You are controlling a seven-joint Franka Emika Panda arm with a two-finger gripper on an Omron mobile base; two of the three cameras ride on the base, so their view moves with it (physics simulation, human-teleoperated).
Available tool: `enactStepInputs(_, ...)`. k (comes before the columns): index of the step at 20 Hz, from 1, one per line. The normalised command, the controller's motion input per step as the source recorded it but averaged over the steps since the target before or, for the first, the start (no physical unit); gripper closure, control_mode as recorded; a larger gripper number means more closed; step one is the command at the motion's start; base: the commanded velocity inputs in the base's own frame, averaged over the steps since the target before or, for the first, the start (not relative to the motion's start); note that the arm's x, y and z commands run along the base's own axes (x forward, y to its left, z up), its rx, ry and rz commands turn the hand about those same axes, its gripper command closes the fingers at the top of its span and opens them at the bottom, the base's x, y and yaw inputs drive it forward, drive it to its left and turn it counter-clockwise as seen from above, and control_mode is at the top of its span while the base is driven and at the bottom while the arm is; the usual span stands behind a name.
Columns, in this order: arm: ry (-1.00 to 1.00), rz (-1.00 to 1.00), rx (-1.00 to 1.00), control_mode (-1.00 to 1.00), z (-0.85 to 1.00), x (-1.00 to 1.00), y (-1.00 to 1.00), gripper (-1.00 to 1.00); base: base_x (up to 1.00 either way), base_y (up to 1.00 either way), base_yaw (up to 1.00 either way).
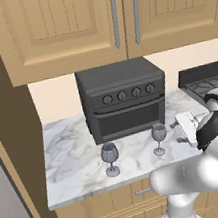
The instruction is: Retrieve the wine glasses from the counter and place one next to each plate.
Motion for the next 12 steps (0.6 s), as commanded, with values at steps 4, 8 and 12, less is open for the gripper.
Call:
enactStepInputs(4, 0.0, 0.0, 0.0, -1.0, -0.09, 0.19, 0.01, -1.0, 0.0, 0.0, 0.0)
enactStepInputs(8, 0.0, 0.0, 0.0, -1.0, -0.15, 0.15, 0.02, -1.0, 0.0, 0.0, 0.0)
enactStepInputs(12, 0.04, 0.0, 0.06, -1.0, -0.1, 0.0, 0.0, -1.0, 0.0, 0.0, 0.0)
